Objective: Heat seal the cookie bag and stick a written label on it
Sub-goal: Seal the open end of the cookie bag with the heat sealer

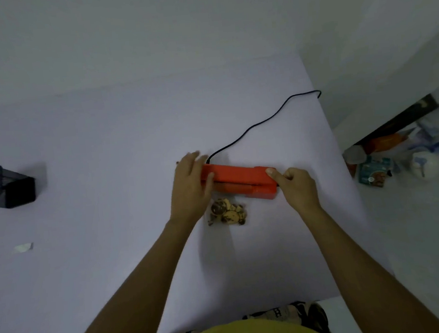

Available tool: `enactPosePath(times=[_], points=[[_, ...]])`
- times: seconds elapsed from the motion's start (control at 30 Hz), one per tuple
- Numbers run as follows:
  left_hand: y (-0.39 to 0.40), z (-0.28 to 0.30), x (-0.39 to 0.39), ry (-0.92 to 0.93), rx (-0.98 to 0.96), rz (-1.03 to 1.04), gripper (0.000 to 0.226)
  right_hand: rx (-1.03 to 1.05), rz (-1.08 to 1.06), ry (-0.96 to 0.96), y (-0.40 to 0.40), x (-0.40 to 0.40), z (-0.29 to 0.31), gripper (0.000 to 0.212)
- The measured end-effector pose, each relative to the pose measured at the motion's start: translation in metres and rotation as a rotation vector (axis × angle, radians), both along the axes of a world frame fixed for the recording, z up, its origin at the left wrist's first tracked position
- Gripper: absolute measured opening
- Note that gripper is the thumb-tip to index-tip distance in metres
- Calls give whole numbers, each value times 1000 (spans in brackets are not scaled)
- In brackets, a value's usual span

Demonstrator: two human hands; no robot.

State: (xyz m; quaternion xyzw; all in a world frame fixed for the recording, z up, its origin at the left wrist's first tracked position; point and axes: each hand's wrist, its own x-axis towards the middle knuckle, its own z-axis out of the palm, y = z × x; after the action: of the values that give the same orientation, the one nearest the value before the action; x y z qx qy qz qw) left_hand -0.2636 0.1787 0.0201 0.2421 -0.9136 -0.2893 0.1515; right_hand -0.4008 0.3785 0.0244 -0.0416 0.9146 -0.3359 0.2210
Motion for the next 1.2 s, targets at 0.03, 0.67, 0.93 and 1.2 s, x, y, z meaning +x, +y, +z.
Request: enactPosePath(times=[0.03, 0.67, 0.93, 1.2], points=[[-4, -2, -3, -42, -26, -103, 37, 0, 2, 3, 0, 0, 0, 56], [-14, 2, -9, -181, 121, -225, 43, -3, 12, -5, 0, 1, 2, 55], [-15, 3, -9, -187, 114, -233, 43, -7, 21, 7, 0, 0, 0, 55], [-16, 3, -10, -177, 116, -230, 42, -24, 13, 76, -3, 8, 8, 57]])
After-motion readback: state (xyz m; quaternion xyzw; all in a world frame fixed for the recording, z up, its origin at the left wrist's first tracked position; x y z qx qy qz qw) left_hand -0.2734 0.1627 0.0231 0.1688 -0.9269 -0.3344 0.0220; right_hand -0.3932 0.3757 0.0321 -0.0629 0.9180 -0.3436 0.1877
